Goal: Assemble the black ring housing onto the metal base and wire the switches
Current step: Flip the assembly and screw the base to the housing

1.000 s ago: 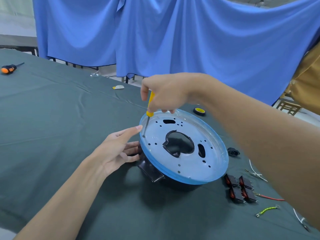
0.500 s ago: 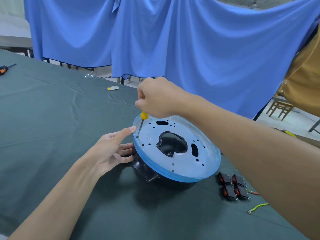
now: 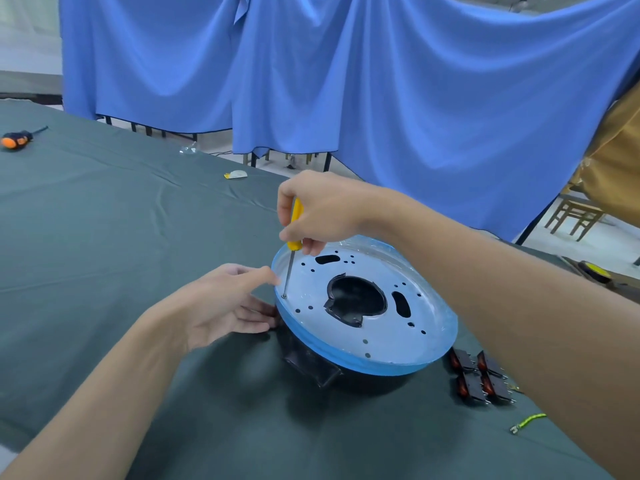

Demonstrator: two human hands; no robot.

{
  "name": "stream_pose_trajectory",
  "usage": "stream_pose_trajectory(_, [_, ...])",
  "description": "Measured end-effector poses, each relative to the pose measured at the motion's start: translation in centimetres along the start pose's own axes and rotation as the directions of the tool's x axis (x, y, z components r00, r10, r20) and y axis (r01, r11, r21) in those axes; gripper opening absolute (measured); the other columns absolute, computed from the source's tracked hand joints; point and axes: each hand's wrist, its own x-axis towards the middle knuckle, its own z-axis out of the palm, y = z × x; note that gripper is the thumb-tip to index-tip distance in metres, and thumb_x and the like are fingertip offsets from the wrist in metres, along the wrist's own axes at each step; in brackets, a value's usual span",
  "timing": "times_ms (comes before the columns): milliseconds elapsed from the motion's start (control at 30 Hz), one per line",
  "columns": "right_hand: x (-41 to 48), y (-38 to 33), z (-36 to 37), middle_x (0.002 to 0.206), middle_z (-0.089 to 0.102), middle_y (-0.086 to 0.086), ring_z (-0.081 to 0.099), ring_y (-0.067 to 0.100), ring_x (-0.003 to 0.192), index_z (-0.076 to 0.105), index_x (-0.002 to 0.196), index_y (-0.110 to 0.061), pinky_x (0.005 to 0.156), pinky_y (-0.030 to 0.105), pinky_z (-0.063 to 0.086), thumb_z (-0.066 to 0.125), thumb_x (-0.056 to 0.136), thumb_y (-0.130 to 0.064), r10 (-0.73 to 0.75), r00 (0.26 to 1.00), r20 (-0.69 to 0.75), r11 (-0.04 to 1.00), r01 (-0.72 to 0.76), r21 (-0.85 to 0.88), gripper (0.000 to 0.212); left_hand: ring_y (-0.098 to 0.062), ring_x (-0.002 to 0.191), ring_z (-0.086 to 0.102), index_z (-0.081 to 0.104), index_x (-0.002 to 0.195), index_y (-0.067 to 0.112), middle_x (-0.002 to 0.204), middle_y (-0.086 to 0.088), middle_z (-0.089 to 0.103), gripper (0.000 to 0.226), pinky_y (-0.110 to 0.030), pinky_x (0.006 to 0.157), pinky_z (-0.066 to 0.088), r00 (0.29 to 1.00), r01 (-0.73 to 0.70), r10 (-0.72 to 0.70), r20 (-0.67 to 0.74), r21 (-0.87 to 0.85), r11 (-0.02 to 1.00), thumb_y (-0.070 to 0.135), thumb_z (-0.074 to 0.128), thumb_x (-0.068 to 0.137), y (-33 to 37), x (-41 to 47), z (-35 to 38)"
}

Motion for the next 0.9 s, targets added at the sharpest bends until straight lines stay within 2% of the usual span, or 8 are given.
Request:
stream_pose_trajectory(167, [-0.4, -0.1, -0.6, 0.077, 0.071, 0.006, 0.069, 0.015, 0.064, 0.057, 0.106, 0.0, 0.053, 0.015, 0.054, 0.052, 0.09, -0.001, 0.0, 0.996, 0.09, 1.0, -0.002, 0.021, 0.017, -0.033, 0.088, 0.074, 0.077, 0.067, 0.026, 0.093, -0.023, 0.074, 0.01, -0.032, 0.075, 0.059, 1.0, 0.025, -0.025, 0.004, 0.018, 1.0, 0.032, 0.073, 0.06, 0.1, 0.1, 0.0])
stream_pose_trajectory(333, [-0.2, 0.3, 0.1, 0.062, 0.071, 0.01, 0.067, 0.015, 0.048, 0.065, 0.095, 0.002, 0.045, 0.017, 0.048, 0.055, 0.093, -0.025, 0.007, 0.999, -0.033, 0.968, -0.015, -0.25, 0.029, -0.037, 0.087, 0.074, 0.075, 0.09, 0.013, 0.094, -0.028, 0.072, 0.017, -0.041, 0.08, 0.06, 0.999, 0.033, -0.032, -0.028, 0.059, 0.998, 0.024, 0.078, 0.077, 0.3, -0.2, -0.3])
stream_pose_trajectory(467, [-0.7, 0.3, 0.0, 0.083, 0.073, 0.011, 0.07, 0.018, 0.057, 0.063, 0.105, 0.003, 0.051, 0.022, 0.052, 0.055, 0.093, -0.037, 0.057, 0.997, 0.043, 0.954, -0.042, -0.295, 0.042, -0.027, 0.082, 0.075, 0.071, 0.104, 0.012, 0.087, -0.02, 0.075, 0.021, -0.032, 0.07, 0.061, 0.998, 0.036, -0.021, -0.066, 0.229, 0.973, 0.025, 0.068, 0.088, 0.8, -0.3, -0.2])
stream_pose_trajectory(533, [-1.0, 0.1, -0.5, 0.099, 0.069, 0.013, 0.068, 0.017, 0.059, 0.059, 0.114, -0.001, 0.048, 0.02, 0.048, 0.055, 0.092, -0.031, 0.05, 0.993, 0.103, 0.955, -0.017, -0.296, 0.037, -0.024, 0.082, 0.075, 0.074, 0.102, 0.013, 0.086, -0.016, 0.076, 0.019, -0.029, 0.071, 0.06, 0.997, 0.024, -0.004, -0.073, 0.279, 0.96, 0.026, 0.067, 0.089, 0.9, -0.3, -0.1])
stream_pose_trajectory(633, [-1.3, -0.2, -0.6, 0.082, 0.067, 0.004, 0.063, 0.005, 0.052, 0.056, 0.099, -0.014, 0.043, 0.014, 0.042, 0.059, 0.09, -0.017, -0.073, 0.995, 0.07, 0.959, 0.089, -0.267, 0.01, -0.018, 0.085, 0.075, 0.078, 0.096, 0.021, 0.088, -0.01, 0.077, 0.017, -0.029, 0.074, 0.056, 0.998, 0.014, 0.005, -0.061, 0.317, 0.948, 0.032, 0.067, 0.089, 0.7, -0.7, -0.4])
stream_pose_trajectory(700, [-1.1, -0.5, -0.3, 0.07, 0.061, -0.002, 0.059, -0.003, 0.053, 0.056, 0.086, -0.014, 0.045, 0.017, 0.043, 0.061, 0.091, -0.021, -0.157, 0.988, -0.011, 0.94, 0.146, -0.307, 0.01, -0.013, 0.088, 0.074, 0.079, 0.094, 0.029, 0.092, -0.004, 0.078, 0.016, -0.03, 0.075, 0.053, 1.0, 0.006, 0.004, -0.031, 0.326, 0.945, 0.038, 0.068, 0.088, 0.5, -0.9, -0.6])
stream_pose_trajectory(800, [-0.2, -0.8, 0.9, 0.065, 0.042, 0.008, 0.053, 0.025, 0.087, 0.043, 0.067, -0.011, 0.053, 0.036, 0.037, 0.048, 0.097, -0.029, -0.126, 0.991, -0.045, 0.902, 0.095, -0.422, 0.035, -0.011, 0.09, 0.074, 0.078, 0.096, 0.036, 0.094, -0.001, 0.078, 0.015, -0.031, 0.076, 0.051, 1.0, 0.0, 0.003, -0.01, 0.311, 0.95, 0.043, 0.068, 0.086, 0.4, -1.1, -0.8])
stream_pose_trajectory(900, [0.1, -1.1, 1.1, 0.072, 0.046, 0.004, 0.055, 0.03, 0.087, 0.04, 0.071, -0.017, 0.061, 0.034, 0.04, 0.047, 0.095, -0.05, -0.026, 0.999, -0.028, 0.917, 0.013, -0.398, 0.042, -0.012, 0.089, 0.074, 0.077, 0.101, 0.03, 0.094, -0.003, 0.078, 0.02, -0.033, 0.077, 0.051, 1.0, 0.005, -0.001, -0.013, 0.311, 0.95, 0.042, 0.068, 0.087, 0.5, -1.0, -0.8])
